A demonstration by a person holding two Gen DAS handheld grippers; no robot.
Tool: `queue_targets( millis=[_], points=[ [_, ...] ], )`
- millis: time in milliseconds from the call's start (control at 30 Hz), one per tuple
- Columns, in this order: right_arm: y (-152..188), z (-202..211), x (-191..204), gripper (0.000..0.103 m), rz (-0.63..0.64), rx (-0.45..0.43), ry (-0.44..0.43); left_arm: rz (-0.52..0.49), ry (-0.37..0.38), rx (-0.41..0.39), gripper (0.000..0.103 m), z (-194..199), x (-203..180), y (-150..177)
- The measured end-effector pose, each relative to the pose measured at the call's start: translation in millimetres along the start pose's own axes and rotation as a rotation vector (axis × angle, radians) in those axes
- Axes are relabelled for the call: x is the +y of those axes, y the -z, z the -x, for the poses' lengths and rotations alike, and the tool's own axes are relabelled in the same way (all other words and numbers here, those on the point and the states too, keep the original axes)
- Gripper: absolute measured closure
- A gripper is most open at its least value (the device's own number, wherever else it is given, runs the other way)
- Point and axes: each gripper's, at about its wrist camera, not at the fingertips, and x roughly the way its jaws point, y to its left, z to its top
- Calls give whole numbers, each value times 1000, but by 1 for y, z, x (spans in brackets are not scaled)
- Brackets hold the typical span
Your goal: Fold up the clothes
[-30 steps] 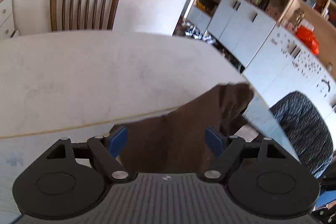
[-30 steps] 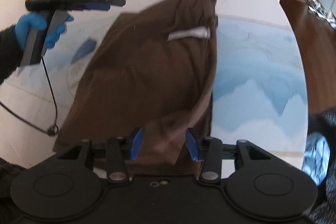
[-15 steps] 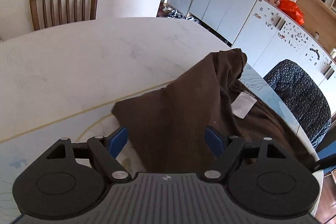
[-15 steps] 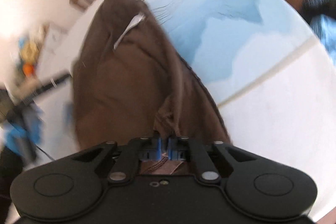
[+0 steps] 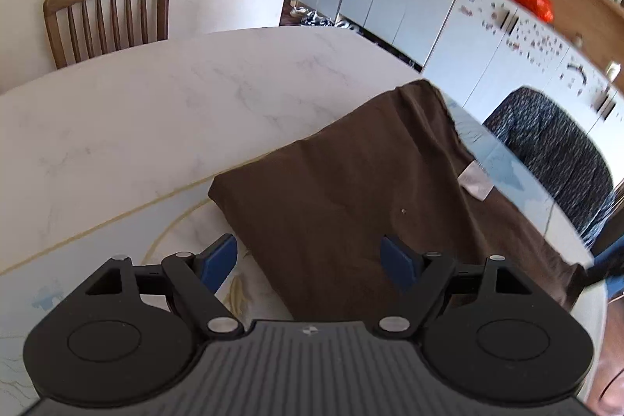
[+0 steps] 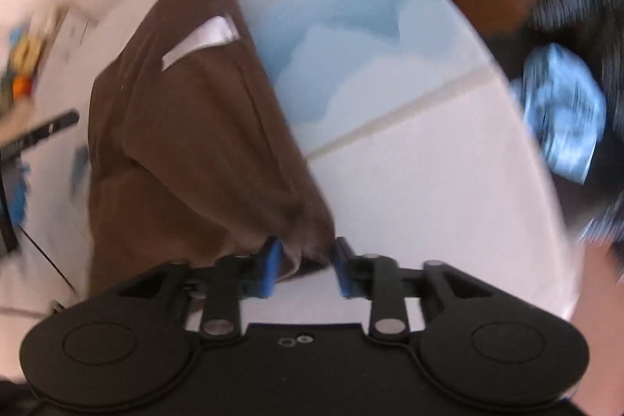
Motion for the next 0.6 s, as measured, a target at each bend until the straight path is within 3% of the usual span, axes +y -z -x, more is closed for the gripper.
queue_targets(
  millis=[133,267,400,600],
  points=[
    [-44,17,0,0,93,-63,37,50,-37,22,23,-13,8,-9],
    [-105,15,25,0,169,-146,-32,170,-68,41,23,-30,21,-26],
    [-162,-8,65,0,240,-186,-103,292,-78,61,23,-47,31,-34],
    [-221,-56,106,0,285,-161,-136,479,-57,45,24,-58,39,-33]
  ],
)
